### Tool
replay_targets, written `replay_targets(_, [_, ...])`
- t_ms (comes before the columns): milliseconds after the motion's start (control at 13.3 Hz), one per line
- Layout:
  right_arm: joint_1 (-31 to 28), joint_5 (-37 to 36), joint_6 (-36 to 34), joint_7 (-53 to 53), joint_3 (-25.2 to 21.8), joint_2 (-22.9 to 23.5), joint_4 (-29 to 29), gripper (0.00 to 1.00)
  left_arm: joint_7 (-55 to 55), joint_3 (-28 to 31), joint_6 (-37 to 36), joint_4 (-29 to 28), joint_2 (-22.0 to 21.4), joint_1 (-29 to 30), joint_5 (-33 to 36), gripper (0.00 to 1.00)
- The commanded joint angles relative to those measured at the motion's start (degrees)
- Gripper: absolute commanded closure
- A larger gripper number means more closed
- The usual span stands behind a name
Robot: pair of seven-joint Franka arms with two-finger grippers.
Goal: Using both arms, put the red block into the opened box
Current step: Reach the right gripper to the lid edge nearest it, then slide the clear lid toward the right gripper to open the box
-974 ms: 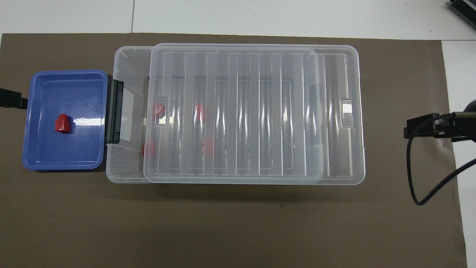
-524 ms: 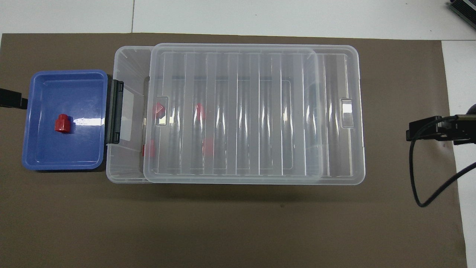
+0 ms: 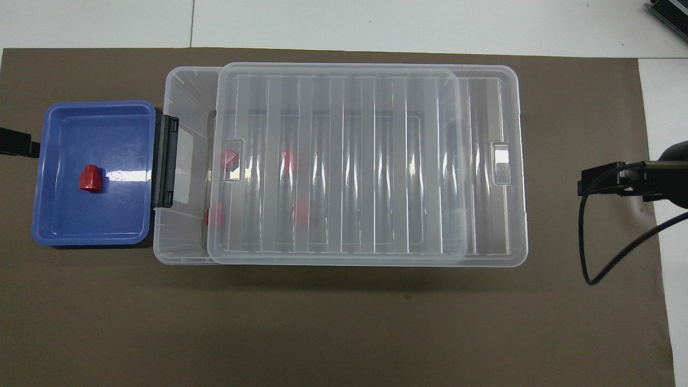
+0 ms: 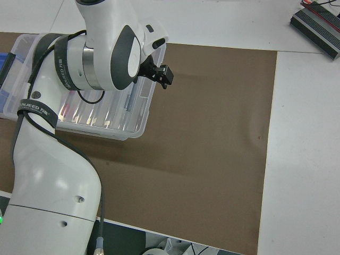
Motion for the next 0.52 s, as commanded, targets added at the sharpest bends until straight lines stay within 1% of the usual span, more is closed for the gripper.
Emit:
replay_targets(0, [0.8, 1.1, 7.0, 0.7, 0.4, 1.5, -4.5, 0.00, -0.3, 0.4, -0.3, -1.6, -1.5, -0.3, -0.4, 0.00])
replay_targets(225, [1.1, 1.1, 11.3, 1.0, 0.4, 6.2, -4.9, 0.00, -0.3, 0.4, -0.3, -1.6, -1.5, -0.3, -0.4, 0.00])
replay_targets(300, [1.8, 1.1, 11.7, 1.0, 0.4, 6.9, -5.6, 0.00, -0.3, 0.4, -0.3, -1.6, -1.5, -0.3, -0.4, 0.00])
replay_targets(449, [1.4, 1.0, 11.7, -0.2, 0.3, 6.5, -7.4, 0.01, -0.3, 0.4, -0.3, -1.6, -1.5, -0.3, -0.4, 0.00])
